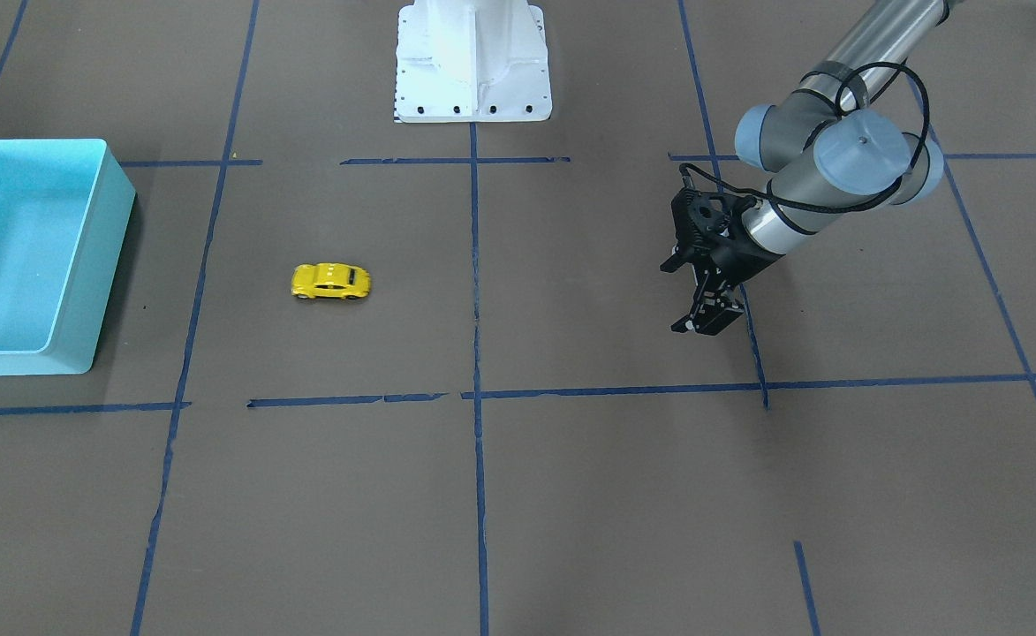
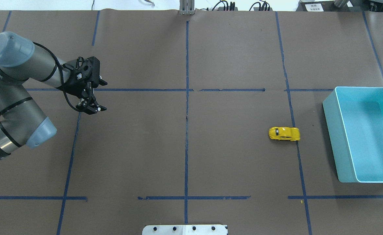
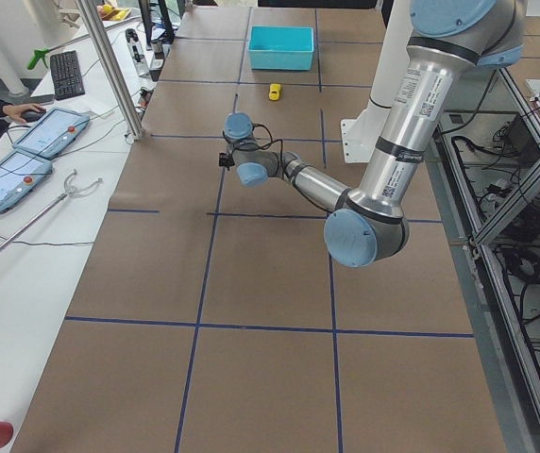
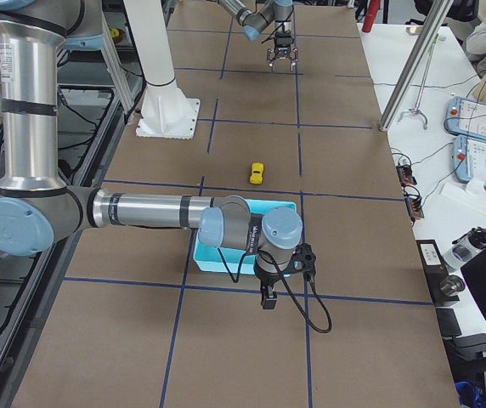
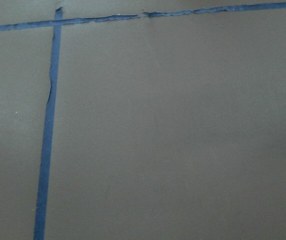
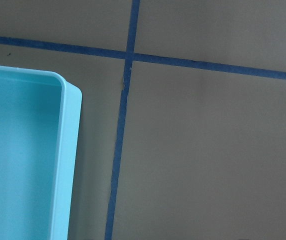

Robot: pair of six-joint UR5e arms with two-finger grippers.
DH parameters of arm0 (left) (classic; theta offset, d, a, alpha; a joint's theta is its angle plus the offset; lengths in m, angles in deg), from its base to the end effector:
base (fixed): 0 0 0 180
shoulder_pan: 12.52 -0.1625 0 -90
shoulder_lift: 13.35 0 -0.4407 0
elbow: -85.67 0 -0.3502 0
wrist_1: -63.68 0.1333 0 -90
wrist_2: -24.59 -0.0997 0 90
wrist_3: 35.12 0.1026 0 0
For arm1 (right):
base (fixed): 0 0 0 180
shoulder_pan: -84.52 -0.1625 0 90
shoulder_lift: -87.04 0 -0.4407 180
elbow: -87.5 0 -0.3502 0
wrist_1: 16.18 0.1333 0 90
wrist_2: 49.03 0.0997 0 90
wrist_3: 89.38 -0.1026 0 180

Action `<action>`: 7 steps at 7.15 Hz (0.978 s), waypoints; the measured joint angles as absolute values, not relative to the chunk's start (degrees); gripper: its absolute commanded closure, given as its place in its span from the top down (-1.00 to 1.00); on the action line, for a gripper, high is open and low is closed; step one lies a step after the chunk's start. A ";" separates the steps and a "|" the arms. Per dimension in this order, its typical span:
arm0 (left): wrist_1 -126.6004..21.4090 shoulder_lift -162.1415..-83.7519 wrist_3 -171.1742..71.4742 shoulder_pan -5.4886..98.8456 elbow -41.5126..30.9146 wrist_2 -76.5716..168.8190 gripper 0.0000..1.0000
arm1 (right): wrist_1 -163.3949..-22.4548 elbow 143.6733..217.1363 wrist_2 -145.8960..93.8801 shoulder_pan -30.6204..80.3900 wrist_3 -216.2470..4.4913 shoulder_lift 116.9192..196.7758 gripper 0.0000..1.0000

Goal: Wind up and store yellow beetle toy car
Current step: 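Open the left gripper, releasing the car, and raise the arm away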

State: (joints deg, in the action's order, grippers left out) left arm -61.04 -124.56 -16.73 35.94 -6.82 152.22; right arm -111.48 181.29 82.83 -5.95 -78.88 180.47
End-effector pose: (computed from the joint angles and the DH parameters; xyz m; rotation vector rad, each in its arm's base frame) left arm 0.3460 -0.4971 0.3902 0.9044 0.8414 1.2537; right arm 0.0682 -0.4160 0.6849 -0.0122 -0.7352 -0.1356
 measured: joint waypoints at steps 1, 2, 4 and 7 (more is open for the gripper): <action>-52.85 -124.61 -17.07 37.89 -10.18 152.08 1.00 | -111.49 181.29 82.82 -5.95 -78.90 180.50 0.99; -44.45 -124.69 -17.21 39.40 -13.28 151.75 1.00 | -111.49 181.29 82.81 -5.96 -78.91 180.53 0.99; -28.84 -124.98 -17.23 41.32 -18.90 148.91 1.00 | -111.49 181.29 82.81 -5.94 -78.88 180.55 0.99; -17.46 -125.10 -27.02 47.28 -21.42 144.56 1.00 | -111.69 182.73 83.13 -5.97 -79.03 180.58 0.99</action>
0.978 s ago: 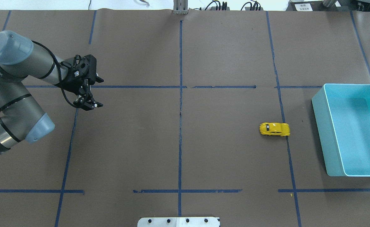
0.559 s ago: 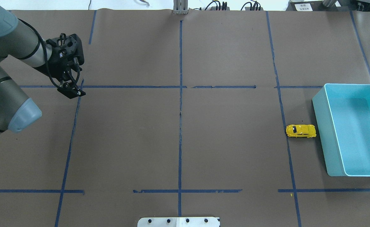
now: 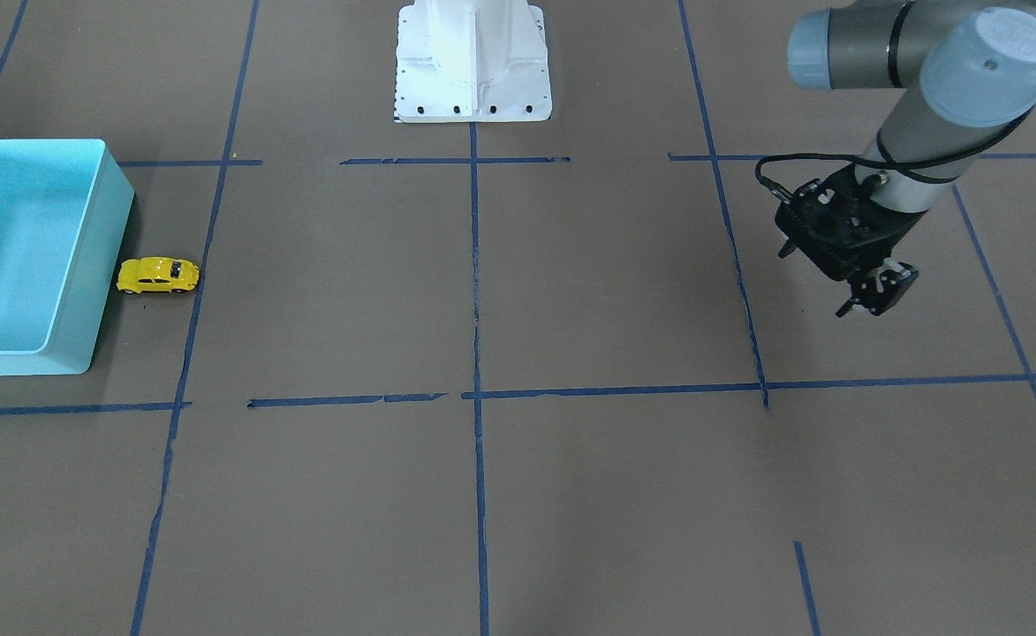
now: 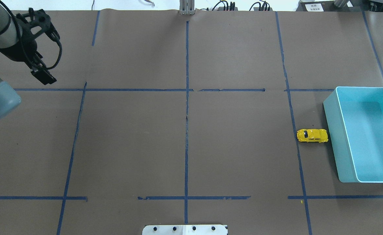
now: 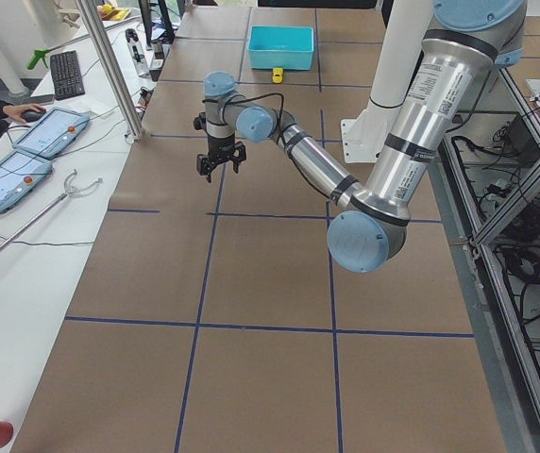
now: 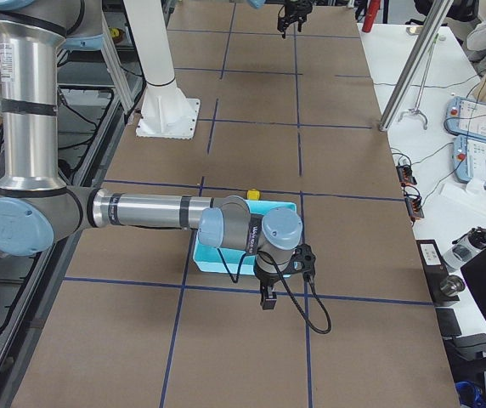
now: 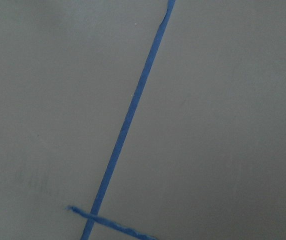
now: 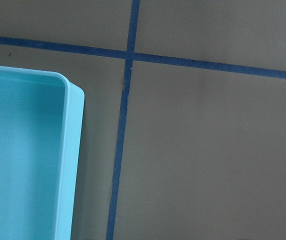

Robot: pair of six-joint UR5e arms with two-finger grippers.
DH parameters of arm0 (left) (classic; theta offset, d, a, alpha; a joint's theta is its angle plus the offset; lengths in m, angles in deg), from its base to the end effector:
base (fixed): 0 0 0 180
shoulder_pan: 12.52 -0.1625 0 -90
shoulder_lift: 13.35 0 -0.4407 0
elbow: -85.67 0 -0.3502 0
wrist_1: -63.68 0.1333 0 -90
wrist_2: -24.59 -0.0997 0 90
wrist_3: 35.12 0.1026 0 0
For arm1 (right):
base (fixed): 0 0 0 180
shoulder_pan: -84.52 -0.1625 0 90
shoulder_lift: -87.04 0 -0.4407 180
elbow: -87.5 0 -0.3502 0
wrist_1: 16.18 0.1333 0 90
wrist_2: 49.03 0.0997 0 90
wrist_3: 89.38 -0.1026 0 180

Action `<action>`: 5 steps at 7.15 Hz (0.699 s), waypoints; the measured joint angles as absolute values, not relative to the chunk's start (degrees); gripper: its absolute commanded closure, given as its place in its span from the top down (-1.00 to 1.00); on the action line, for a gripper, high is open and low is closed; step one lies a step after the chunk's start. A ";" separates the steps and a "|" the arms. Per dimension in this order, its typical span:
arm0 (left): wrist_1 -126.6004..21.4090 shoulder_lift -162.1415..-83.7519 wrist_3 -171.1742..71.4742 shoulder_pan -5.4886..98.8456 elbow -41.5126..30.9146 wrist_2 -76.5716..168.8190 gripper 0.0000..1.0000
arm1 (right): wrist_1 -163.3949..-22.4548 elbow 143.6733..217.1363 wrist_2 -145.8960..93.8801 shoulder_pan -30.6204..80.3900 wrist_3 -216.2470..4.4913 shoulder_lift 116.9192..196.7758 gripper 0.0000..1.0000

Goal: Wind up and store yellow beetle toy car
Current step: 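Open the left gripper, releasing the car, and raise the arm away, then move the right gripper down to the car beside the blue bin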

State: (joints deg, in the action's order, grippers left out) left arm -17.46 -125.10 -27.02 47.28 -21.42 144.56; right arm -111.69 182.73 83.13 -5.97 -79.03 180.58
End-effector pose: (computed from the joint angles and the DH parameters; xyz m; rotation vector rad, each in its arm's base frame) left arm 0.2142 -0.5312 0.3794 0.4143 0.6151 0.7752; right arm 0.0680 -0.4167 0.6746 0.0061 -0.7389 -0.1397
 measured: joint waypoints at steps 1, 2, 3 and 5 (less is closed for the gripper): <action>-16.48 -124.28 -33.70 49.41 -21.27 143.19 1.00 | -111.97 185.85 83.86 -6.00 -78.99 181.04 0.99; -16.11 -122.76 -40.83 51.43 -21.27 142.67 1.00 | -112.05 189.16 85.79 -5.86 -78.95 181.62 0.99; -16.14 -120.71 -48.53 54.00 -21.52 142.60 1.00 | -112.14 192.90 88.75 -5.59 -78.91 181.93 0.99; -16.22 -115.83 -54.61 60.34 -21.66 143.96 1.00 | -111.98 197.58 95.23 -4.39 -78.84 182.16 0.99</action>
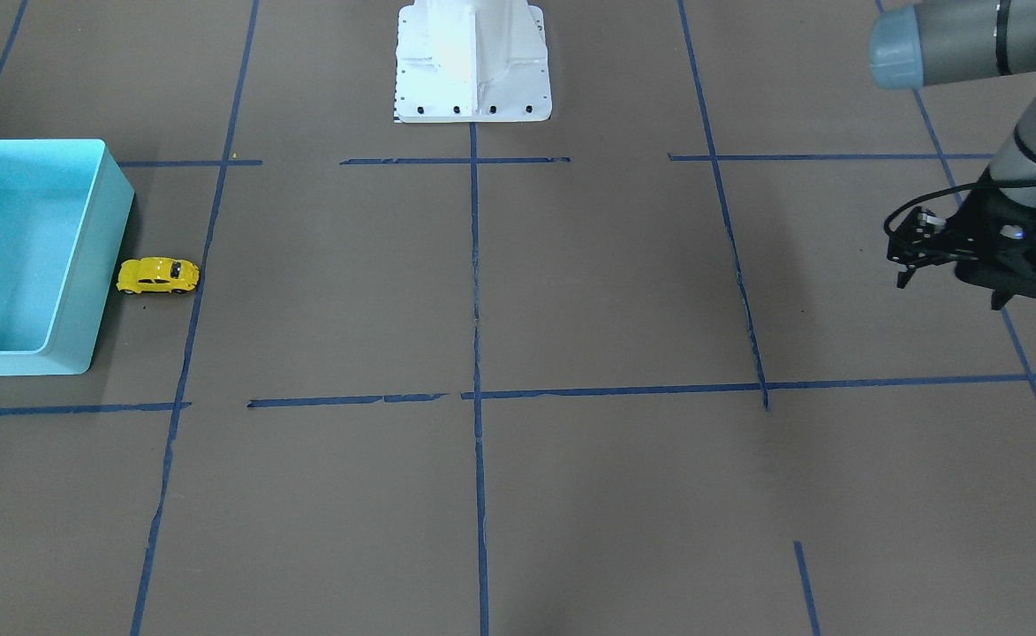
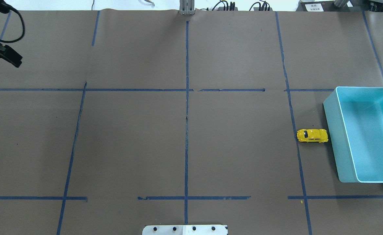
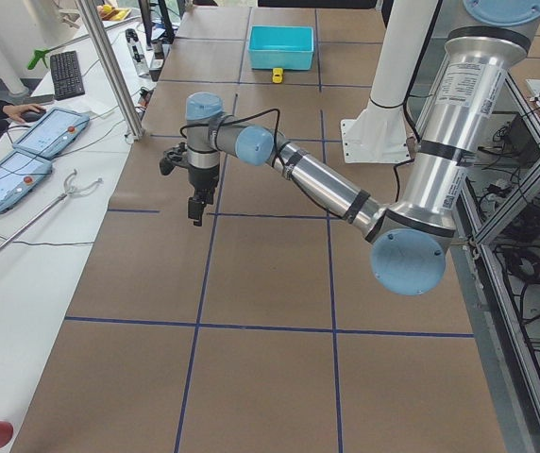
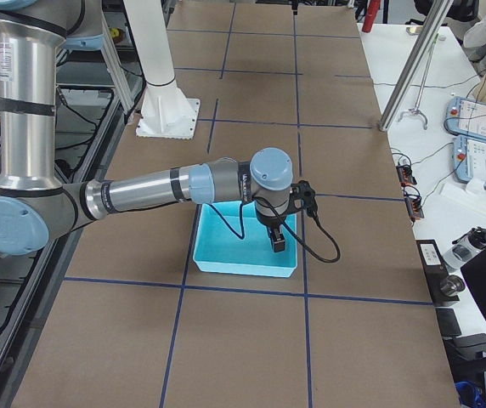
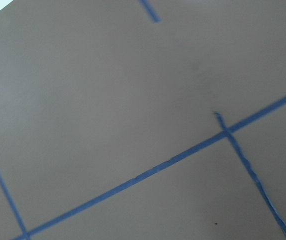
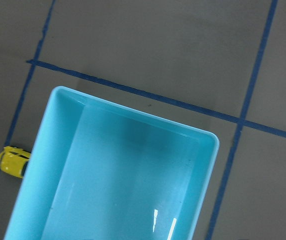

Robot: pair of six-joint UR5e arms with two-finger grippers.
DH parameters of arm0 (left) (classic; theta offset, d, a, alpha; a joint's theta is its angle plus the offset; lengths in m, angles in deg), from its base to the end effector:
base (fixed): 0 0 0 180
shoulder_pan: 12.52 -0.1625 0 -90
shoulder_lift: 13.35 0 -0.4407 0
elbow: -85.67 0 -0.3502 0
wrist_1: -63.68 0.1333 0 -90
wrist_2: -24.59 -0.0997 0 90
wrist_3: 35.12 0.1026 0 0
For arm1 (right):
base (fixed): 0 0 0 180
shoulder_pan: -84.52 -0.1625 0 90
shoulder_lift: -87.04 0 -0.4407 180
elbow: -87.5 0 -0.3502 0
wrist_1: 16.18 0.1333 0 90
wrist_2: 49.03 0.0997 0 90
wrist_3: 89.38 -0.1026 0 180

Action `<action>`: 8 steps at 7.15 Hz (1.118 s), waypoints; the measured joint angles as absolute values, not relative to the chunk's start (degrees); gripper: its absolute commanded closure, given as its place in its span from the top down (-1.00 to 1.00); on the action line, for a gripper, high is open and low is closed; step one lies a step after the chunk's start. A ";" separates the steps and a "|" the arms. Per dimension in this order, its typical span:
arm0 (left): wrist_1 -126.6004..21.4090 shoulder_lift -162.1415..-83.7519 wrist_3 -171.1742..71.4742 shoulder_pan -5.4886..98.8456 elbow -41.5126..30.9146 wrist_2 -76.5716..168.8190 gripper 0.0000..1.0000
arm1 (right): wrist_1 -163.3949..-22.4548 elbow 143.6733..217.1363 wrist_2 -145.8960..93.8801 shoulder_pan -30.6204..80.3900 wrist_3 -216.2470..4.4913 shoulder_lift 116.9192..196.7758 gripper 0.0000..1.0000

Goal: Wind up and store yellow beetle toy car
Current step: 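Move the right gripper down to the car beside the blue bin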

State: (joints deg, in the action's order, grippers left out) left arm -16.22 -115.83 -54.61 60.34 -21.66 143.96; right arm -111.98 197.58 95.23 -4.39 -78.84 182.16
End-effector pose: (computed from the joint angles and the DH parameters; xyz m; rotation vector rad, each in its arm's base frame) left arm 0.0749 -0.5243 0.4692 0.1599 0.5874 0.0484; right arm 0.0423 -0.4078 0.5543 0.2257 -0.9323 -0.2629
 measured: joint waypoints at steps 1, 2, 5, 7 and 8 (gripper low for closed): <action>-16.29 -113.16 -55.15 63.85 -21.40 146.17 1.00 | -111.92 198.30 101.06 -3.83 -78.83 182.22 0.99; -16.34 -111.09 -54.55 67.24 -20.93 149.02 1.00 | -111.88 198.27 106.31 -2.90 -78.78 182.19 0.99; -16.78 -104.68 -41.57 74.93 -19.96 152.74 1.00 | -111.08 205.99 108.42 3.74 -78.52 181.99 1.00; -21.01 -102.01 -33.55 77.98 -14.62 153.48 1.00 | -108.10 212.24 101.59 9.72 -77.78 180.79 0.99; -25.65 -100.87 -32.08 78.50 -11.36 153.86 1.00 | -104.64 213.34 97.16 11.48 -77.47 180.82 0.99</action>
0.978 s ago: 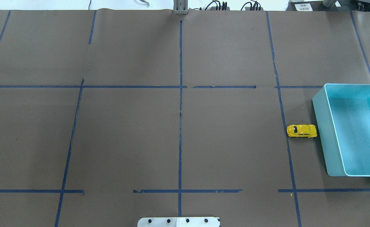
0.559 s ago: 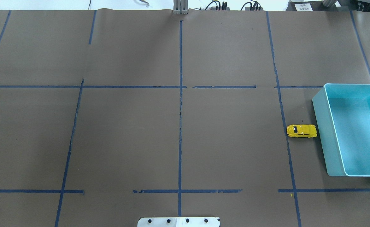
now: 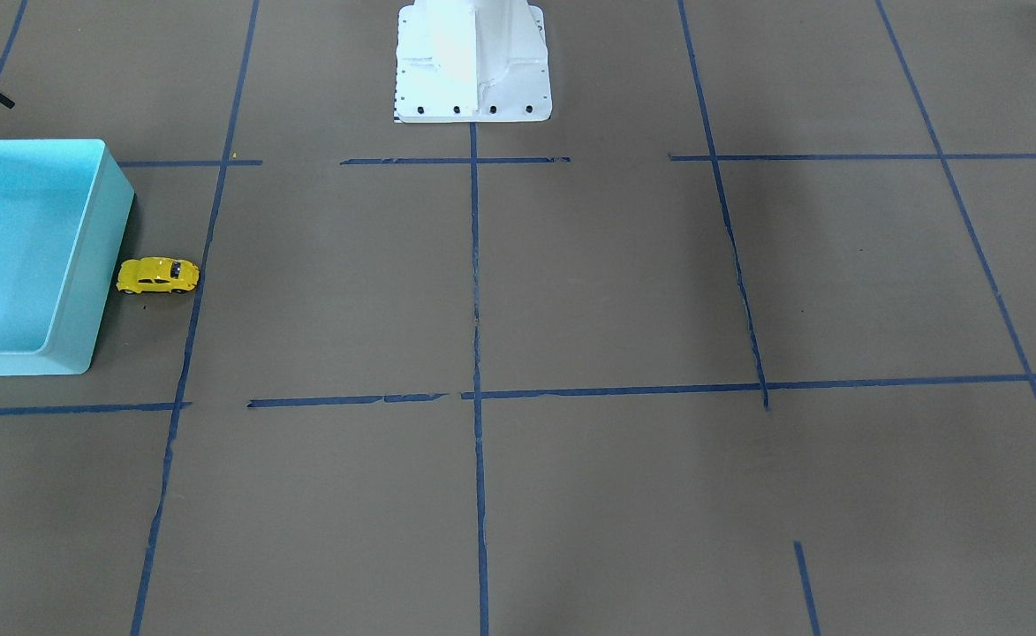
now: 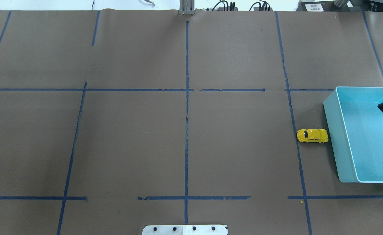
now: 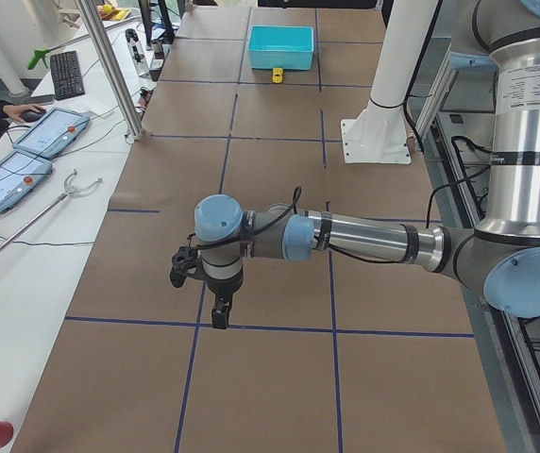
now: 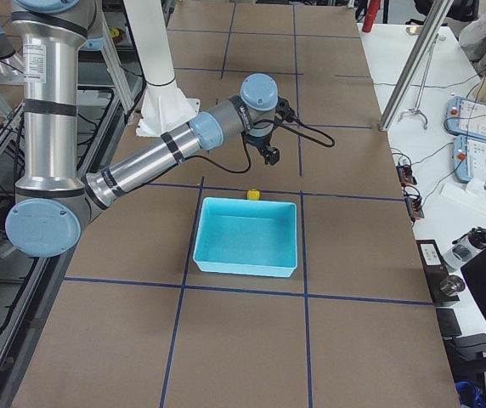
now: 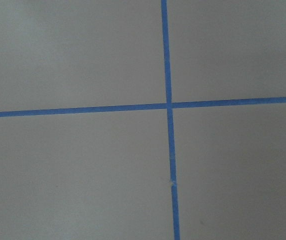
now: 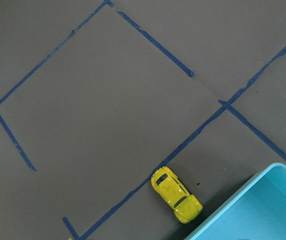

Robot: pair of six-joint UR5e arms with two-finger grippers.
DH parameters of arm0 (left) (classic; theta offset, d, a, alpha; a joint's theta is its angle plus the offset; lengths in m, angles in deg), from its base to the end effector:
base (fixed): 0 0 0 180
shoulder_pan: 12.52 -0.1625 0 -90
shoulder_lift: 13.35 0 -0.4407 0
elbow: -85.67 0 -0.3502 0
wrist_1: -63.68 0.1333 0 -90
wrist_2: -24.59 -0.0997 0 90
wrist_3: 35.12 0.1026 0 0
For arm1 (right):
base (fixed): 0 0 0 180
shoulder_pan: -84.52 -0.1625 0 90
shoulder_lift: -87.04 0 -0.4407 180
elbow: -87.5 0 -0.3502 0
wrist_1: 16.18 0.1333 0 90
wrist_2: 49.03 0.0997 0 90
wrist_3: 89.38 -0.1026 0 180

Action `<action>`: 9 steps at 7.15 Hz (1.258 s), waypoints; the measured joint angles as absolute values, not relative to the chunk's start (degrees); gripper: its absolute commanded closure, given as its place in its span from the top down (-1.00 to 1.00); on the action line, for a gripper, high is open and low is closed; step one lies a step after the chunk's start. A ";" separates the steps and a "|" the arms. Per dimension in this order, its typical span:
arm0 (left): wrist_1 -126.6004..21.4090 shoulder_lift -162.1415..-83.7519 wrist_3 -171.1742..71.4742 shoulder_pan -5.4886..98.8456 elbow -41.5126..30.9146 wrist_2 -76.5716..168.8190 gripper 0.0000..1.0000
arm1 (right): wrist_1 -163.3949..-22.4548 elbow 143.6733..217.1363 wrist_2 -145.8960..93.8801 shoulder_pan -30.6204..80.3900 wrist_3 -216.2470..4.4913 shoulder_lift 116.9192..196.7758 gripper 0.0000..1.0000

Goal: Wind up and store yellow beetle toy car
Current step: 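Move the right gripper down to the car beside the blue bin, then close the right gripper on the yellow car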

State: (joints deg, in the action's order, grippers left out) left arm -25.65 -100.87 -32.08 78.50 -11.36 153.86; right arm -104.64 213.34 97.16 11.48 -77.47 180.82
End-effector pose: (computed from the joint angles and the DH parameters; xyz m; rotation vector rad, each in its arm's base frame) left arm -0.0761 -0.4336 0.6475 0.0893 0.6825 0.0571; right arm -0.0656 -0.3798 0.4087 0.5068 -0.9961 -0.7387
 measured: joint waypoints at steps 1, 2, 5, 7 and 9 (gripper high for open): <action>-29.28 -99.98 -31.87 78.67 -9.74 154.01 1.00 | -101.10 213.58 93.09 12.92 -76.63 181.07 0.99; -30.86 -99.52 -31.90 78.75 -9.14 154.09 1.00 | -98.48 213.52 88.39 15.07 -73.64 181.32 0.98; -31.86 -99.00 -31.92 78.80 -7.75 154.47 1.00 | -96.72 212.68 75.71 24.97 -63.04 181.46 0.98; -31.56 -98.88 -32.27 78.98 -8.19 159.22 1.00 | -96.71 211.34 68.00 33.60 -59.36 181.12 0.98; -30.19 -98.86 -32.56 79.38 -8.48 163.65 1.00 | -96.71 207.78 61.20 41.34 -58.76 180.07 0.98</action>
State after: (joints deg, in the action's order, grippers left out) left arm -30.19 -98.86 -32.56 79.38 -8.48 163.65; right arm -96.71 207.78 61.20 41.34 -58.76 180.07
